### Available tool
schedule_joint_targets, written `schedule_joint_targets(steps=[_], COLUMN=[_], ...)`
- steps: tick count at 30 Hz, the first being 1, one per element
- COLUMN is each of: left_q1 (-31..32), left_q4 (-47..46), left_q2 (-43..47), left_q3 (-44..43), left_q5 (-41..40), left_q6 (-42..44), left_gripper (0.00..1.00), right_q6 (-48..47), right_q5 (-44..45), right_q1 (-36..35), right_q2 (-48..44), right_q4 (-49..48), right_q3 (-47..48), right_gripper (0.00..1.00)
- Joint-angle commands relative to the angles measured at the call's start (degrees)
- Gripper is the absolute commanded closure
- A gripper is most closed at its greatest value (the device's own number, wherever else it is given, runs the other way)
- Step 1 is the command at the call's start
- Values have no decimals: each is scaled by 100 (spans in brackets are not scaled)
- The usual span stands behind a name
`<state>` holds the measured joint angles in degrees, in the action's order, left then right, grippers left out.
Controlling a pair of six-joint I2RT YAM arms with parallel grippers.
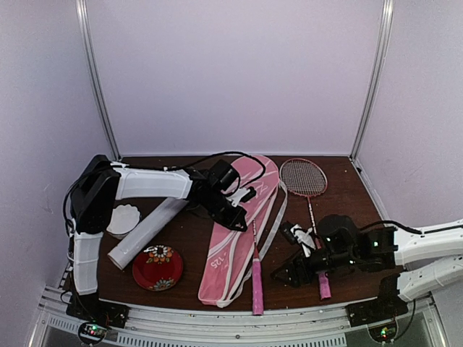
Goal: Pack up the badminton gear
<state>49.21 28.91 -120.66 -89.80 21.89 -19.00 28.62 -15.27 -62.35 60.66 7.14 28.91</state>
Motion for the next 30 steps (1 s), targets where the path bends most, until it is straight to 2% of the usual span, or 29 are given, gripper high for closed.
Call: schedule_joint_targets(steps=[1, 6, 10, 14, 20, 22, 25, 30], left_q1=[-34, -34, -37, -34, -34, -34, -34, -34], left_q4=[-289, -289, -289, -315, -315, -337, -365, -386], left_q2=[-106, -129, -131, -139, -142, -143, -153, -168], left_q3=[-243, -223, -222, -206, -196, -196, -196, -179], left_q5=[76, 76, 79, 96, 103, 109, 141, 209], left_q6=[-58, -93, -103, -111, -95, -95, -103, -86], left_gripper=[100, 100, 100, 100, 100, 100, 100, 100], right_q6=[-396, -556, -614, -659, -647, -602, -580, -611], right_q5=[1452, 2228, 2466, 2550, 2566, 2823, 3200, 3429], right_q1=[-815, -1775, -2342, -2549, -2558, -2553, -2494, -2471], right_q2=[-23, 1118, 1844, 2315, 2543, 2639, 2816, 2777], right_q4=[253, 564, 491, 382, 253, 272, 371, 246], right_q3=[-246, 177, 581, 882, 992, 1060, 1261, 1452], right_gripper=[24, 26, 26, 28, 29, 33, 45, 57])
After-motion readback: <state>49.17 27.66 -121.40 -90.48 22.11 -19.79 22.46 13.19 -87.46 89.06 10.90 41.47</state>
